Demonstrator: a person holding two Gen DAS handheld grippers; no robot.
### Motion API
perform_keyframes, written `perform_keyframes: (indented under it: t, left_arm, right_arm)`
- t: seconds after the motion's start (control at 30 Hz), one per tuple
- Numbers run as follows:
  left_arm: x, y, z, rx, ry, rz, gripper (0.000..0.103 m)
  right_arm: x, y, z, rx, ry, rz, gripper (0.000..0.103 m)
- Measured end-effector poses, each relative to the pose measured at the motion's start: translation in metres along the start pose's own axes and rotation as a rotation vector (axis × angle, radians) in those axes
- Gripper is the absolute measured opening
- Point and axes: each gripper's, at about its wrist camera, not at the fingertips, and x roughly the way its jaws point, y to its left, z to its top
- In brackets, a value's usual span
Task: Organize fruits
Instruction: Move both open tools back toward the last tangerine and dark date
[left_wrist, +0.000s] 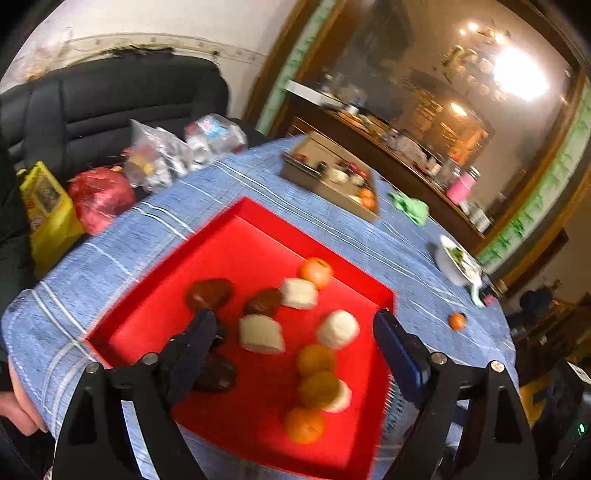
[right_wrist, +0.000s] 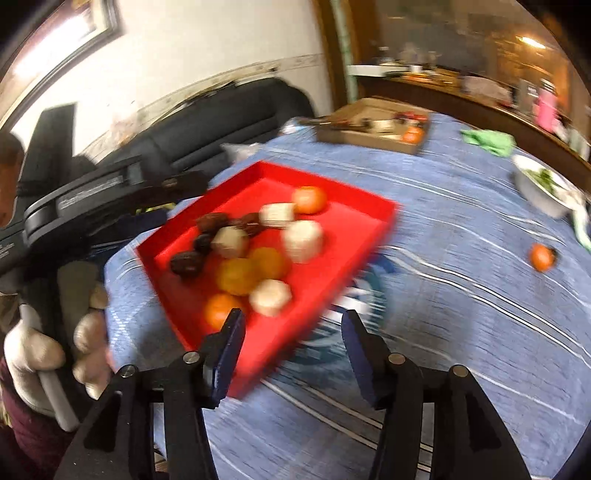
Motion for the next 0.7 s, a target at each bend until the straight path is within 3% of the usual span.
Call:
perform_keyframes:
  t: [0.2, 0.4, 0.57, 0.7]
  left_arm:
    - [0.012, -0.04, -0.016, 0.07, 0.07, -0.098, 0.086]
    - [0.029, -0.087, -0.034, 0.17, 0.137, -0.163, 0.086]
    - [0.04, -0.106, -0.043, 0.21, 0.172, -0.186, 0.081]
    - [0.051, -0.113, -0.048, 0.225, 0.208, -0.202, 0.065]
  right_arm:
    - [-0.029, -0.089, -0.023, 0.149, -0.002, -0.171, 0.059]
    - [-0.049, -0.17, -0.016, 0.277, -0.054, -0.326, 0.059]
    - [-0.045, -0.23, 0.006, 0.42, -0.096, -0.325, 0.058]
    - [-0.027, -0.273, 0.024, 0.511, -0.09, -0.352, 0.047]
